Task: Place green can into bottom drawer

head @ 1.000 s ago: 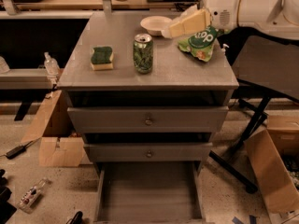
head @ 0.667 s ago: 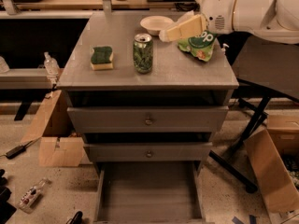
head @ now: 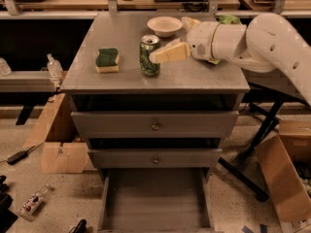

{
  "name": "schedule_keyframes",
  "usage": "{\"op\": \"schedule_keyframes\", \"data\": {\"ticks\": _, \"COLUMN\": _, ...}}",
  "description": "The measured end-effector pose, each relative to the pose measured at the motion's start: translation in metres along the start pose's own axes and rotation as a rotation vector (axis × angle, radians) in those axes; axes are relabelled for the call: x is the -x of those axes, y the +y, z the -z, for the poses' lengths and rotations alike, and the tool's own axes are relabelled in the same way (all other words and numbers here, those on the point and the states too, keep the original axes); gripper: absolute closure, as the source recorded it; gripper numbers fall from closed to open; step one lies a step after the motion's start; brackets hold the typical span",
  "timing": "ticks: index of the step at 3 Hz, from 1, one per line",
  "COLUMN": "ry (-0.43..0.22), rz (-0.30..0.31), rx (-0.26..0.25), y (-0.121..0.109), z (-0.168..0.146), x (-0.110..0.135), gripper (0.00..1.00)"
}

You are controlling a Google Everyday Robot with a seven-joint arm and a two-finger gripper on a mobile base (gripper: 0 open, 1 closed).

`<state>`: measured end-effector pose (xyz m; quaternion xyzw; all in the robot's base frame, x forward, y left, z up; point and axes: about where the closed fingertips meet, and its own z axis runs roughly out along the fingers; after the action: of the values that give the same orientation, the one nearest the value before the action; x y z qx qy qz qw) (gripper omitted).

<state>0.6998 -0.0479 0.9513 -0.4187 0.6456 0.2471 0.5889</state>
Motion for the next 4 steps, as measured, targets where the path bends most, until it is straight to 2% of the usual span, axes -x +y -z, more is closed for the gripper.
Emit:
{"op": "schedule_keyframes", "data": {"ticks": 2, "ry": -0.041, "rz": -0.057, "rx": 0.049, "y": 0.008, "z": -0.060, "x": -0.028, "gripper": 0.00}}
{"op": "schedule_keyframes", "data": {"ticks": 3, "ry": -0.054, "rz": -0.070, "rx": 0.081, "y": 0.017, "z": -0.084, "x": -0.038, "gripper": 0.16}}
{"op": "schedule_keyframes", "data": {"ticks": 4, "ry": -0.070, "rz": -0.092, "rx": 0.110, "y": 0.025, "z": -0.107, "x": -0.050, "gripper": 0.48}}
